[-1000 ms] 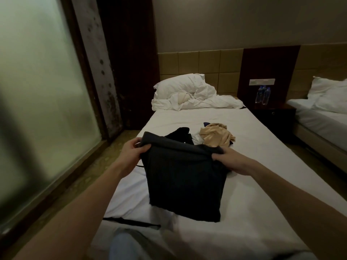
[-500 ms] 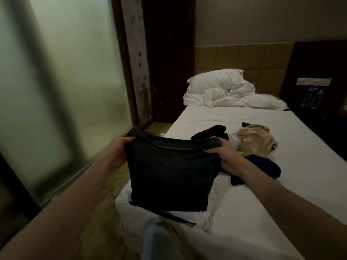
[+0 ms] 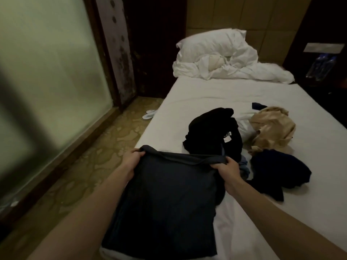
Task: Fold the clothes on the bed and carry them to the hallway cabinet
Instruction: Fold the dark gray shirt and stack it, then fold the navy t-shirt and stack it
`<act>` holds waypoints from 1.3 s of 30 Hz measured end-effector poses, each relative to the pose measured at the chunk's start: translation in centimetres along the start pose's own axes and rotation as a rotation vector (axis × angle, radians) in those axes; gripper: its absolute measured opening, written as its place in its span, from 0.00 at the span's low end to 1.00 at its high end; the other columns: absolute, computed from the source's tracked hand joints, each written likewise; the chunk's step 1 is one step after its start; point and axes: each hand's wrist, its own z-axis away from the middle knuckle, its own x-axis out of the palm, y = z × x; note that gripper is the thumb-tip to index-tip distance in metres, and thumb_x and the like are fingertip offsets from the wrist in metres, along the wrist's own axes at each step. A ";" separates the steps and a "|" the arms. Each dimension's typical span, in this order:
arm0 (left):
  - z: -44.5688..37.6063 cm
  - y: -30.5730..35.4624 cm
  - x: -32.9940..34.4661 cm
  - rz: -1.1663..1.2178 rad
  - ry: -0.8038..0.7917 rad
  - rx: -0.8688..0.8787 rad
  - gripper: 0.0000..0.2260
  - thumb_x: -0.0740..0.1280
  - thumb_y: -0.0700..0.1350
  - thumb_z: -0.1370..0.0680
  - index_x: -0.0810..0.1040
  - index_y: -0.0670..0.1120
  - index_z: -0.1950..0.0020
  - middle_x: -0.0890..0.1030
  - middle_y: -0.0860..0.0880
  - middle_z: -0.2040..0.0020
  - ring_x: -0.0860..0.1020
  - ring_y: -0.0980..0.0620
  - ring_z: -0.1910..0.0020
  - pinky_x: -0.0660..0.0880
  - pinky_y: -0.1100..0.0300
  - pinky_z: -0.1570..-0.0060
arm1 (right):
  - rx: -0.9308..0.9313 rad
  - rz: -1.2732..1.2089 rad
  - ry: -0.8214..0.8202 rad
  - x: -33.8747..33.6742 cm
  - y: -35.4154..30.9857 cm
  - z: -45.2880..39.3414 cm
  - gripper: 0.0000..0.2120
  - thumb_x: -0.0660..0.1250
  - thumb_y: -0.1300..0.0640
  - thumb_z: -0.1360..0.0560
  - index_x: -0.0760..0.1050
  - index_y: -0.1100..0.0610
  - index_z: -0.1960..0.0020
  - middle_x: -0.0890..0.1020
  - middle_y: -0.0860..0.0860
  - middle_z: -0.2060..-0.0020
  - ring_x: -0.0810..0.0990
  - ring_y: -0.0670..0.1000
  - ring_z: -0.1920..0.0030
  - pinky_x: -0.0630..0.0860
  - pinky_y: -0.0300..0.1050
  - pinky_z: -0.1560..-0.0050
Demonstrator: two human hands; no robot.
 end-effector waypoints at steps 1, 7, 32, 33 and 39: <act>-1.1 -0.6 0.6 -0.046 0.032 0.007 0.10 0.66 0.38 0.21 0.78 0.43 0.41 0.81 0.42 0.46 0.79 0.45 0.48 0.76 0.52 0.50 | 0.031 0.068 0.035 0.1 0.7 -0.8 0.19 0.72 0.67 0.29 0.73 0.58 0.41 0.79 0.58 0.44 0.78 0.58 0.45 0.77 0.56 0.41; -2.9 -3.1 2.9 -0.696 0.219 0.321 0.16 0.65 0.42 0.24 0.73 0.50 0.37 0.78 0.46 0.40 0.76 0.44 0.43 0.75 0.46 0.44 | -0.169 0.599 0.030 0.3 3.2 -2.7 0.26 0.68 0.56 0.24 0.61 0.56 0.31 0.72 0.57 0.36 0.74 0.59 0.38 0.74 0.52 0.41; 7.7 -5.0 31.9 -1.305 -0.459 0.995 0.20 0.66 0.59 0.23 0.75 0.51 0.35 0.76 0.51 0.39 0.75 0.49 0.40 0.73 0.53 0.43 | -0.371 1.163 -0.042 -23.3 5.4 -8.0 0.22 0.70 0.56 0.24 0.68 0.50 0.32 0.74 0.51 0.38 0.70 0.56 0.37 0.74 0.53 0.41; 7.6 -5.4 33.1 -1.357 -0.529 0.971 0.25 0.67 0.63 0.25 0.73 0.51 0.32 0.75 0.51 0.37 0.74 0.48 0.38 0.72 0.52 0.41 | -0.393 1.117 -0.048 -23.4 5.7 -8.9 0.17 0.68 0.58 0.23 0.71 0.51 0.35 0.77 0.51 0.41 0.73 0.55 0.40 0.75 0.51 0.44; 7.4 -6.6 37.3 -1.149 -0.474 0.886 0.06 0.63 0.52 0.19 0.78 0.52 0.48 0.78 0.53 0.48 0.76 0.49 0.44 0.69 0.53 0.46 | -0.269 0.514 0.071 -23.3 2.4 -10.1 0.13 0.58 0.57 0.17 0.78 0.61 0.51 0.82 0.54 0.54 0.79 0.53 0.51 0.72 0.49 0.49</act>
